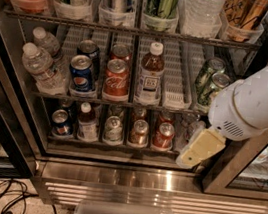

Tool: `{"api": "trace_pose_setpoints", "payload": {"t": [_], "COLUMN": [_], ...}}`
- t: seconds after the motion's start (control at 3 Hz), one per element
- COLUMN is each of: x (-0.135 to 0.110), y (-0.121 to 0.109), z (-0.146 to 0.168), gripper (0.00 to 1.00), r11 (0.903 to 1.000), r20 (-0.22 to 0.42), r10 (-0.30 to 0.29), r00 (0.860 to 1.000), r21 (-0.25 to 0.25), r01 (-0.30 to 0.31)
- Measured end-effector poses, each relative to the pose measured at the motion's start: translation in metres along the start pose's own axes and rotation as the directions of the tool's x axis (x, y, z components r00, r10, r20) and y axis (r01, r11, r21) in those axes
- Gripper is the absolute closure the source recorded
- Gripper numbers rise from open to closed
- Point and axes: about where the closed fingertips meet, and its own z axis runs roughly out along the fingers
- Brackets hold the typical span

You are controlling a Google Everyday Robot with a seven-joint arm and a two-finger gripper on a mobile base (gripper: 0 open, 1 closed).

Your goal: Pick blue plastic bottle from middle shelf of fridge

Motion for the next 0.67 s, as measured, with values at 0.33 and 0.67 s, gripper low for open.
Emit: {"api": "trace_pose_setpoints", "payload": {"t": [0.33,0.67], "x": [-0.024,-0.048], "y": [0.0,-0.003], "z": [0.033,0.042], "gripper": [0.0,0.0], "r11": [0.9994,0.9985], "r20": [0.106,0.198], "r10": [0.023,0.008], "r00": [0.994,0.98], "r21": [0.025,0.052], "r01": [-0.026,-0.019]}}
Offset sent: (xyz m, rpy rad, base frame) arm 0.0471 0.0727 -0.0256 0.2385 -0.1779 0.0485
